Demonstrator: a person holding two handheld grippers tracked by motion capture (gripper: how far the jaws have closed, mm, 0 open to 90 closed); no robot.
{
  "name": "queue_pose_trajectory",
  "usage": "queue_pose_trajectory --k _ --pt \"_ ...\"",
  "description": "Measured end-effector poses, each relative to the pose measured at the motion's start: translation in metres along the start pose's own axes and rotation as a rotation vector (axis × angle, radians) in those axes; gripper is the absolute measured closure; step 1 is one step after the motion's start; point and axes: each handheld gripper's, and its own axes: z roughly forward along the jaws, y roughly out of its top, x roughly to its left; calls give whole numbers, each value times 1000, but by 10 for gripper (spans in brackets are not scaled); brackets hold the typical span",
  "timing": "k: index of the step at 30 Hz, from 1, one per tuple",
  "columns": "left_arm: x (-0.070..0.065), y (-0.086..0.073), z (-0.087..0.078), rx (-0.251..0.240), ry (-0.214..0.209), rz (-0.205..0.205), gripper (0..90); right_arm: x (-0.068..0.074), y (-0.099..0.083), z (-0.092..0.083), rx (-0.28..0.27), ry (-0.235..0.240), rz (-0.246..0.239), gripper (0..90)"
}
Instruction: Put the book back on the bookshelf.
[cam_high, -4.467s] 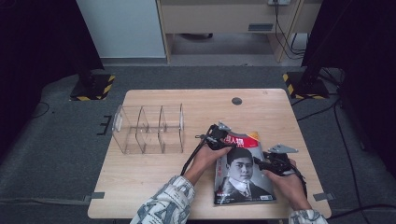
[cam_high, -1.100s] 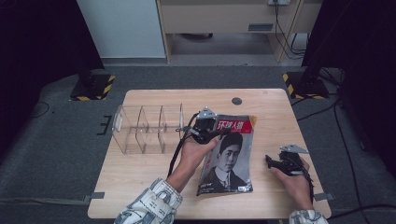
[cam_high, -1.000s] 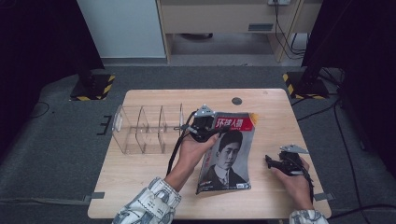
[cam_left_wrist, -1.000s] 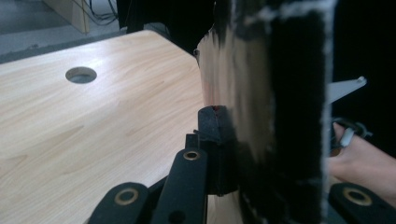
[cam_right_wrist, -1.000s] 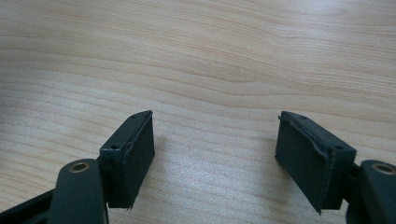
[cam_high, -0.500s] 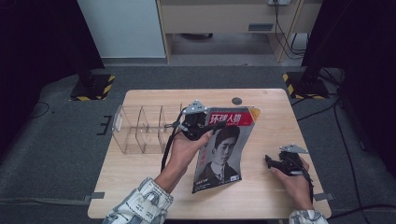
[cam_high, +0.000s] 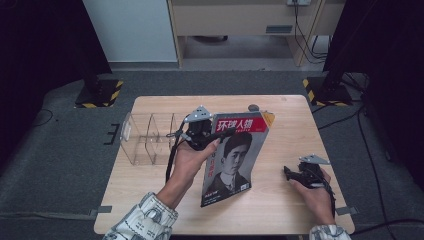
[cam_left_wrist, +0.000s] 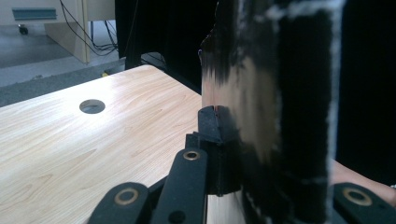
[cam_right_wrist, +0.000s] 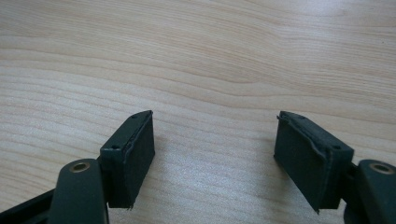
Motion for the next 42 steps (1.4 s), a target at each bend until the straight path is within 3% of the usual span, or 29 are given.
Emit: queue_pose_trajectory --k 7,20,42 --pt "2 0 -13 -20 6 -2 867 0 0 0 0 -2 -4 288" --pt "6 -5 -23 -31 19 -7 867 1 0 0 1 1 -1 287" --pt "18 -16 -63 -57 56 -27 867 1 1 1 0 3 -4 285"
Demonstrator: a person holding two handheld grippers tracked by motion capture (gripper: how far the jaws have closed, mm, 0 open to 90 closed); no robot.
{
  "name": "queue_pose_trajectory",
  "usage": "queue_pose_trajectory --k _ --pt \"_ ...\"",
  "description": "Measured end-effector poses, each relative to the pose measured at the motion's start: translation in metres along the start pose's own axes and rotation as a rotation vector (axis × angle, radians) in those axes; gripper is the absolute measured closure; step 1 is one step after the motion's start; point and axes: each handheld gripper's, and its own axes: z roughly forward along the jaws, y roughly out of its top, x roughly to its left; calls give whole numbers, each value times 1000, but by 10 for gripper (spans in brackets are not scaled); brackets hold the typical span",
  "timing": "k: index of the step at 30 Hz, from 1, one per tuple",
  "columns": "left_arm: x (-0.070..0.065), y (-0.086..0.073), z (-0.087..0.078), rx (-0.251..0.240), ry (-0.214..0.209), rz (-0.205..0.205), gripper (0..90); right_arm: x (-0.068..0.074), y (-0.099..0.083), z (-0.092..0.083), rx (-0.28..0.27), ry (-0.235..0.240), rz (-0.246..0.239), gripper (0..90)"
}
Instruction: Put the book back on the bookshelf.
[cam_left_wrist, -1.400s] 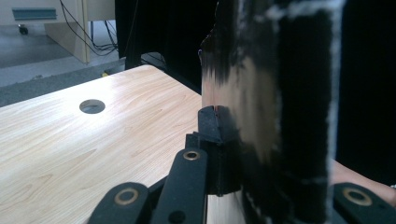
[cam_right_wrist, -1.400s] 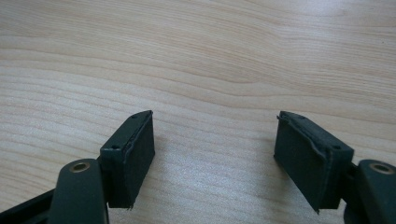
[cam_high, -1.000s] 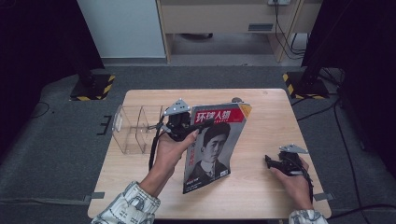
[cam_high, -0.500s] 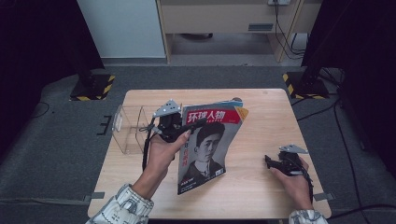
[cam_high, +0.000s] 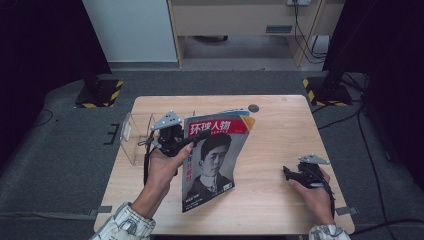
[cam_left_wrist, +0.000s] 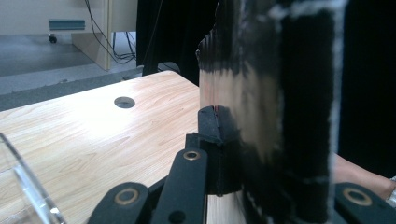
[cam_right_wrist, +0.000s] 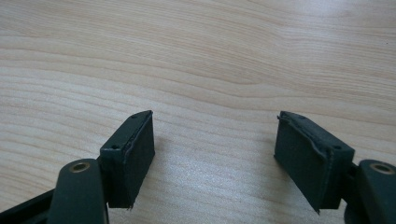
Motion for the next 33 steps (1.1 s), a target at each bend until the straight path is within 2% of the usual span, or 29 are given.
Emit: queue_pose_trajectory --k 4,5,33 --pt "2 -1 -9 -12 -1 2 867 0 0 0 0 1 0 285" --pt "5 -3 -13 -18 -3 -11 867 0 0 0 0 1 0 284" --pt "19 -14 -59 -52 41 -28 867 1 0 0 2 1 2 283"
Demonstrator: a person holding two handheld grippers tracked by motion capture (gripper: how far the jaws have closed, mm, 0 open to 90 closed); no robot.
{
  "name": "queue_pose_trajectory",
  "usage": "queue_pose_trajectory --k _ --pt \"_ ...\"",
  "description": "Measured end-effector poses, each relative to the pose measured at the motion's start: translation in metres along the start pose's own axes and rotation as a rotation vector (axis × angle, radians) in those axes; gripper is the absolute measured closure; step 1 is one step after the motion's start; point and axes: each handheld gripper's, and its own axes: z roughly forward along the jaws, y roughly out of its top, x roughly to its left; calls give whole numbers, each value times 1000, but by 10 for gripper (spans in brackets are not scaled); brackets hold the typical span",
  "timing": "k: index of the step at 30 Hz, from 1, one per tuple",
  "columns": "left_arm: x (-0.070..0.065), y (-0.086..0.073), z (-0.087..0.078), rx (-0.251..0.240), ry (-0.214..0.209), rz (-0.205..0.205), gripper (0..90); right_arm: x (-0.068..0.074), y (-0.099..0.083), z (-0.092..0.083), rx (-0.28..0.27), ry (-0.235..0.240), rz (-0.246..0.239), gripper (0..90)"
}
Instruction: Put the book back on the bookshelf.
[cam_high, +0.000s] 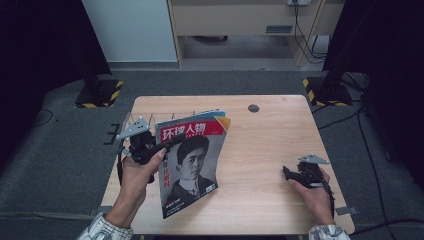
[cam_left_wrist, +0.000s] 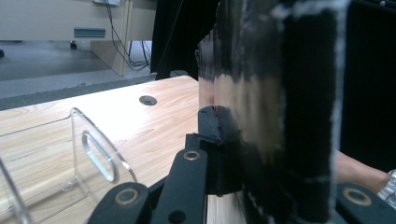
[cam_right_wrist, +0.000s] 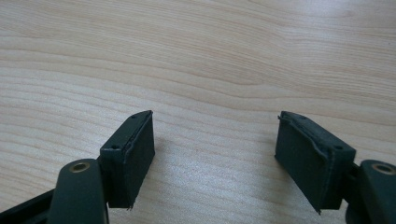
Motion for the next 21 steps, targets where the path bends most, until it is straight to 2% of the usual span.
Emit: queue_pose_trajectory --k 11,14,21 --pt "7 -5 -18 -12 25 -8 867 0 0 0 0 0 -1 283" --pt "9 -7 -31 -8 46 3 867 0 0 0 -2 -2 0 283" --pt "15 -8 -51 -33 62 -6 867 0 0 0 -4 -2 0 283"
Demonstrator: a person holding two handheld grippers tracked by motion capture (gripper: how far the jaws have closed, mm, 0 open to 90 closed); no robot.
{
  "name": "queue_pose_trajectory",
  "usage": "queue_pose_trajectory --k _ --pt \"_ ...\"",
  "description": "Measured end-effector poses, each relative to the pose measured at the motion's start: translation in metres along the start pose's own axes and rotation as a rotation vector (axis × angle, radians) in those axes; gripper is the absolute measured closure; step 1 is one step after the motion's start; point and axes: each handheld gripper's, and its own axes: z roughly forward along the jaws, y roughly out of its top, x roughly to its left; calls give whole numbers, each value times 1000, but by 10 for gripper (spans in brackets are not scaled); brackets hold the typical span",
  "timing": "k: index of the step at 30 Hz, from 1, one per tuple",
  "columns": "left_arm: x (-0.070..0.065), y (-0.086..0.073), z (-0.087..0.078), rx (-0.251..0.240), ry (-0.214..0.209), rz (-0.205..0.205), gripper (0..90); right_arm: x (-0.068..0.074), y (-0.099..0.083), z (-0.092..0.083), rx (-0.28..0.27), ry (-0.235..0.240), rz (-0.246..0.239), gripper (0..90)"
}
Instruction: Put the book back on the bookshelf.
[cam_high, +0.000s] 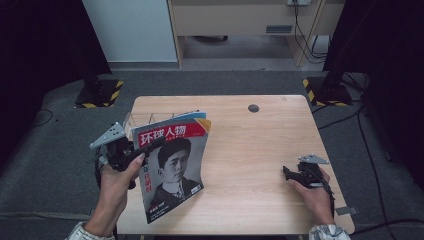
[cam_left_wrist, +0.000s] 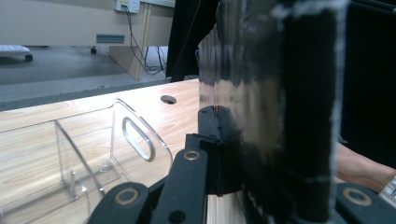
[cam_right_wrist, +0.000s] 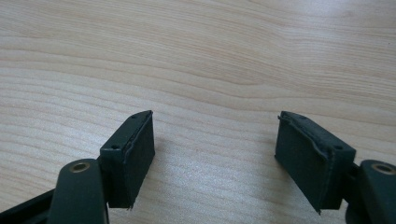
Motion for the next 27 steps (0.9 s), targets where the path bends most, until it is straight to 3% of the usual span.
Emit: queue_pose_trajectory --k 4,13,27 --pt "3 -2 -8 5 20 15 867 0 0 0 0 -1 -1 283" --pt "17 -9 -27 -12 58 -7 867 1 0 0 -1 -1 4 282" --pt "26 -5 -57 -37 103 -14 867 1 0 0 1 1 2 283"
